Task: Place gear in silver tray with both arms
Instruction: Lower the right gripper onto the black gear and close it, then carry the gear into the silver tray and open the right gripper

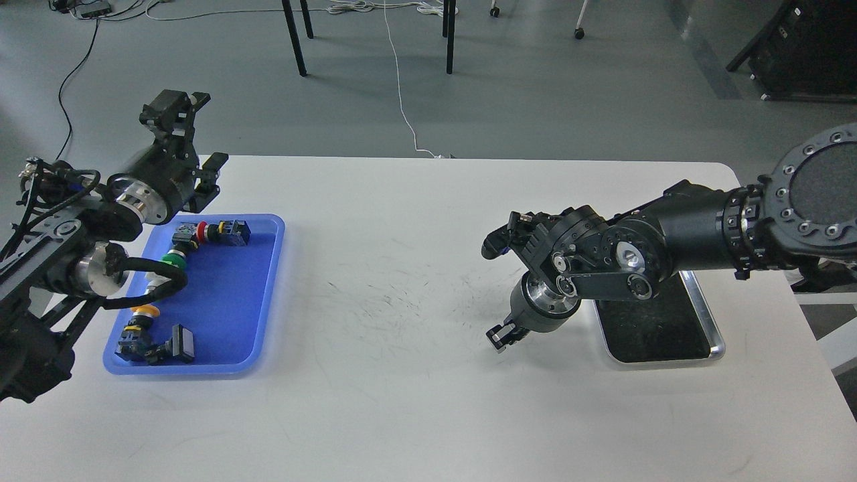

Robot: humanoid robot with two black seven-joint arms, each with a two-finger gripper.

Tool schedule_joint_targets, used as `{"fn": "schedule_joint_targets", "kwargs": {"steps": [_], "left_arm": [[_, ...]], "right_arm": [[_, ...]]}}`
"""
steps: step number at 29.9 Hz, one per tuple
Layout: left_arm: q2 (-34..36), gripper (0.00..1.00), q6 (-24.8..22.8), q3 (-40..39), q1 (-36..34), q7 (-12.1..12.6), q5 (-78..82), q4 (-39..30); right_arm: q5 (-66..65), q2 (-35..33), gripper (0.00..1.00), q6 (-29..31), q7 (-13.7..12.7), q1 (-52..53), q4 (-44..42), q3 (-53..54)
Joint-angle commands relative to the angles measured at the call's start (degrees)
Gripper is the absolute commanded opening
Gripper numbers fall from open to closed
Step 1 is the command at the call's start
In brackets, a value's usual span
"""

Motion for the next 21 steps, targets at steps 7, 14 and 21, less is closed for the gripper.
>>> {"fn": "schedule_joint_targets", "kwargs": {"steps": [7,14,21], "left_arm": [[0.1,0.98,0.0,0.1,-0.2,0.0,0.0,0.0],[-0.3,0.98,0.1,0.5,-0.5,0.0,0.0,0.0],[-0.6,0.98,0.2,0.7,-0.5,0.0,0.3,0.0]], "right_arm": [[0.1,-5.8,0.02,0.0,0.3,3.9,3.7,1.5],[0.0,-17.0,0.02,0.0,0.5,8.6,9.5,2.4],[-9.8,-33.2,0.02,0.0,0.9,8.2,12.1,2.5]]}}
